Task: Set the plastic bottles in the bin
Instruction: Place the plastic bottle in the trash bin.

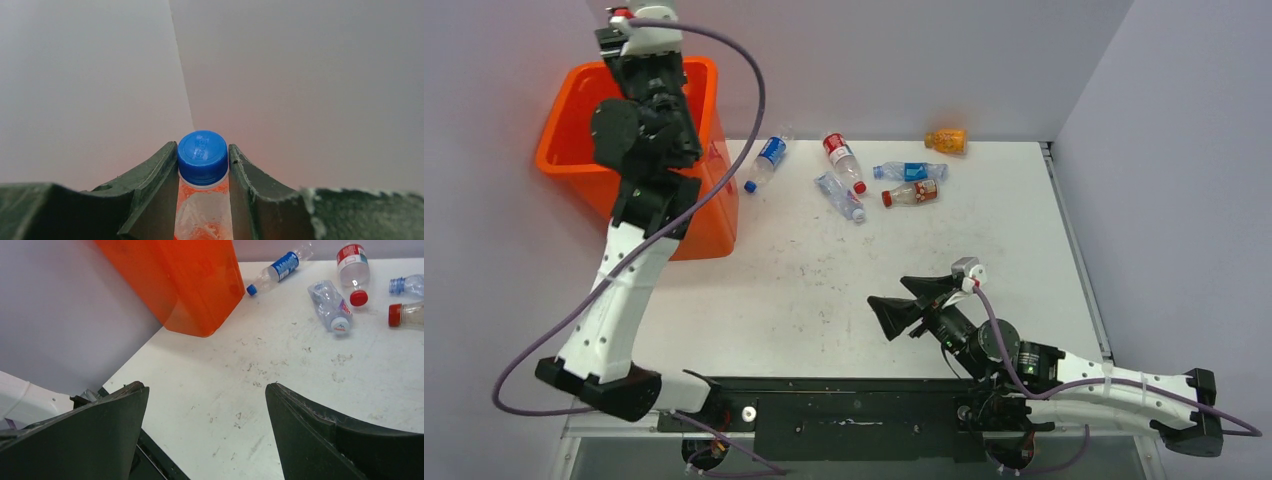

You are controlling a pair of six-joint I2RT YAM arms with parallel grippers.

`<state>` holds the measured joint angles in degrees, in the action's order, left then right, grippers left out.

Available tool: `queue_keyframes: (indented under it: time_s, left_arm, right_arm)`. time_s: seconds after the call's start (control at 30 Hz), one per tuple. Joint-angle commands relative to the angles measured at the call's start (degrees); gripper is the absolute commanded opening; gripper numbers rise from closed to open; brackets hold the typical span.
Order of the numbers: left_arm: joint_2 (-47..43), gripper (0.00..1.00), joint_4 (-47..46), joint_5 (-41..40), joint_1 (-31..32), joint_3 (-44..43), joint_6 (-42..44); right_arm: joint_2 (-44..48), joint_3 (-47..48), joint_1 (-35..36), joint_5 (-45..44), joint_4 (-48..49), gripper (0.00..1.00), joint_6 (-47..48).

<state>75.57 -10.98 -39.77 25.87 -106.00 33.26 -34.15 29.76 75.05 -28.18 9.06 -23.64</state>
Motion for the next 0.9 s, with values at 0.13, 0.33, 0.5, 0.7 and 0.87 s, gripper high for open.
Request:
queue_keyframes:
  time_s: [0.13, 0.33, 0.5, 0.7, 0.87]
  left_arm:
    - [9.0, 0.00, -11.7, -4.2, -7.4, 3.5, -1.4]
    - [11.6, 0.44, -14.4, -7.8, -12.8, 8.5, -6.5]
    - [8.9, 0.96, -14.8, -7.5, -12.1, 7.6, -9.6]
    - [-2.1, 0.96, 0.1, 7.2, -2.6, 7.4, -17.6]
    - [-9.5, 0.96, 20.2, 25.0, 7.1, 12.4, -27.3]
  right_arm:
    - [4.2, -3.3, -0.1, -1.6, 1.0, 0.90, -3.6]
    - [4.4, -2.3, -0.2, -5.6, -5.5, 0.90, -1.7]
    - [5.0, -3.6, -0.2, -10.0, -4.8, 0.90, 0.3]
    - [3.5, -2.4, -0.4, -14.9, -4.0, 0.90, 1.5]
    - [-5.3, 5.4, -3.5, -20.7, -9.6, 0.90, 1.1]
